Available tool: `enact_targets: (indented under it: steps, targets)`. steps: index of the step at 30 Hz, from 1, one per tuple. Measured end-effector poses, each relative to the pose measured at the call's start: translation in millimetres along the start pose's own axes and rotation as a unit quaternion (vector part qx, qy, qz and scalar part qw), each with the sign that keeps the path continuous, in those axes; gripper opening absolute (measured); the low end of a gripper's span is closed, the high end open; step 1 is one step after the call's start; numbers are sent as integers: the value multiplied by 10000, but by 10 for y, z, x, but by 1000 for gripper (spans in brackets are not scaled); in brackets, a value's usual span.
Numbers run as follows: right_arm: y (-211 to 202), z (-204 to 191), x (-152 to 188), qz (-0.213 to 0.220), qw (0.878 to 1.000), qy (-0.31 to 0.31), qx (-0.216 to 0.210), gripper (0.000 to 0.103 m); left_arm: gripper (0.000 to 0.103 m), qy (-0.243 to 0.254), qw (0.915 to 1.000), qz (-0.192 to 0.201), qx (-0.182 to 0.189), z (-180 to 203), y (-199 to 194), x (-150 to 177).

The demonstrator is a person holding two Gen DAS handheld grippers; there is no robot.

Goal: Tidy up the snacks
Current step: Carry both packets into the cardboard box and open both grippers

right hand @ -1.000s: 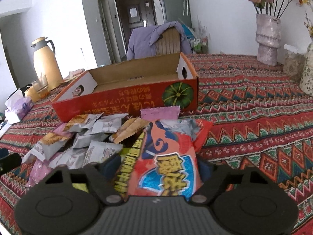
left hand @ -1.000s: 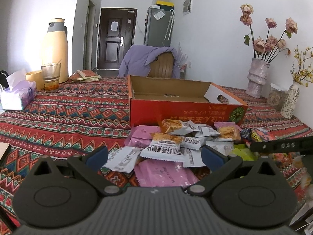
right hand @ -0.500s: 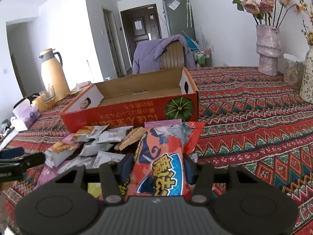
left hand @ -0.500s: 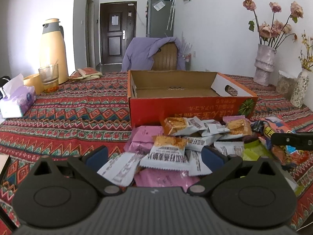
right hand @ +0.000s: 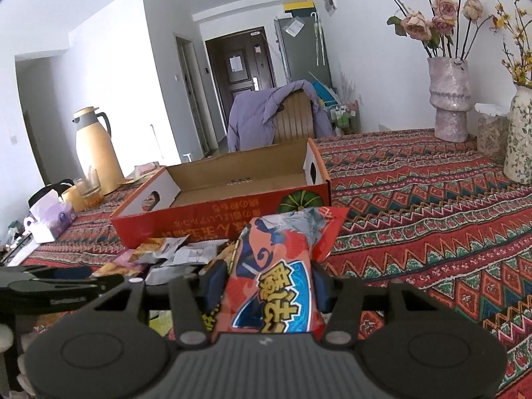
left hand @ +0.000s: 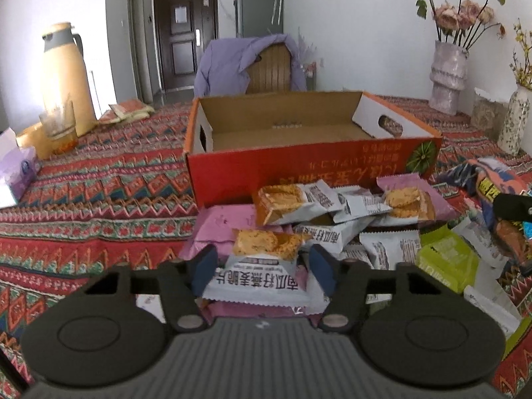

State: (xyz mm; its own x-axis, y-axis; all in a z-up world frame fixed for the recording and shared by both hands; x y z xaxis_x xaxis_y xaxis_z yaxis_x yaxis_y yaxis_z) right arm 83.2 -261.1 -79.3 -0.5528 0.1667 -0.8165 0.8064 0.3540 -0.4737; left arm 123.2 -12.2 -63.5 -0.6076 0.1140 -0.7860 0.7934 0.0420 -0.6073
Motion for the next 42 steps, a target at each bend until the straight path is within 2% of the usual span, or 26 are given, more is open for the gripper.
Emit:
enact_targets:
  steps: [4,16,24,33,36,42]
  targets:
    - [-7,-19,-5,27,10000,-8,-69,52,44,-142,9997,-71,178,-32,43,22]
    - [-7,-57,-96,198,9996,-47,-194,52,43,-303,9989,290,215,-133,-158,-119]
    - [54,-189,-404,526,9980,-220,-277,52,43,-311,9970,688,173,-175,-267,-506]
    - [338,-357,-868,744,9960,-299,-392,52,43,-312,9941,1038,89,-137,-218,-1048]
    - [479,-404,-1007,753,9959,-292,-416,52,43,-362,9938,1052,-39,-149,-116,-1203]
    - [856,-473,-1225,666,9966,-321,-353,52,43,-548,9947,823,-272,-234,268,-1456]
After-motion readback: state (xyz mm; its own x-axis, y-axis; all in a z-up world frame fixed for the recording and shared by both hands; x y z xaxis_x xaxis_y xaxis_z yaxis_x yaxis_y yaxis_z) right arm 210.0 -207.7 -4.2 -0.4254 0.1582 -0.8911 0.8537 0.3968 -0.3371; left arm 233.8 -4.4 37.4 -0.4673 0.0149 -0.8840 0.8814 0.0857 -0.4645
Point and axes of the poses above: each gripper's, at about its wrist camera, not at the fingertips, and y roughly the way its jaws point, z to its right, x to its underside, the point moved 5 cm from there along y, roughly the way its jaws point, and after that the axes turned 7 degrees about y, right-handed, at the moved point
